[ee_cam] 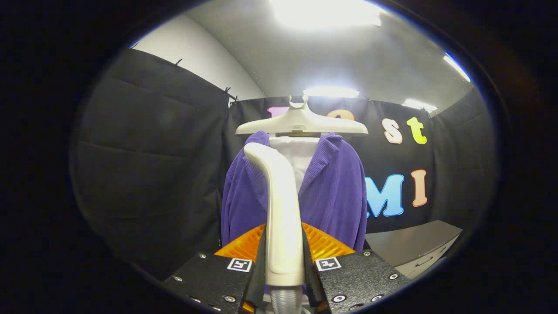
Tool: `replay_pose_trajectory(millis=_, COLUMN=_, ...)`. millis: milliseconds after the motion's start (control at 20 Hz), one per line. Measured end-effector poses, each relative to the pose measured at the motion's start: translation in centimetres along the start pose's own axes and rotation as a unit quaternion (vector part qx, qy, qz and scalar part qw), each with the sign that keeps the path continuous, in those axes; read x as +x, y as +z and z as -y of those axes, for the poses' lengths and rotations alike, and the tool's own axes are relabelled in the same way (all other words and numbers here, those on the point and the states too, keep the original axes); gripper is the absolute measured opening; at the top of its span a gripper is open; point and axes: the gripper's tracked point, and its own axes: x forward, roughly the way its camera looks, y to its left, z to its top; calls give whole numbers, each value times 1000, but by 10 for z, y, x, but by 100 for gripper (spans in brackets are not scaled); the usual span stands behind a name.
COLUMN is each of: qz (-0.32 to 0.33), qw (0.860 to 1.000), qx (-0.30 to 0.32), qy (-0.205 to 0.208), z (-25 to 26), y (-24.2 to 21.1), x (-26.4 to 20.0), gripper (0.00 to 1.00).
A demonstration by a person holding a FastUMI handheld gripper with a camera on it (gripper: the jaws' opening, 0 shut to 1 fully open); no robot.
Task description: Iron the clothes twice with a garment steamer, once on the left side and once on the right side.
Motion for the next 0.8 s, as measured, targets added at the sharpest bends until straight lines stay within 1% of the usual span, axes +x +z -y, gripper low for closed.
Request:
replay_pose_trajectory(millis=250, qz=-28, qw=1000, qx=9, qy=-2, z=-11, y=-24, x=23, gripper=38)
replay_pose_trajectory(millis=450, qz=-53, qw=999, qx=12, qy=0, z=-33, y=-51, x=13, gripper=38)
replay_pose_trajectory(millis=800, qz=-67, qw=998, qx=-17, qy=-5, z=-26, y=-85, x=5, gripper=38)
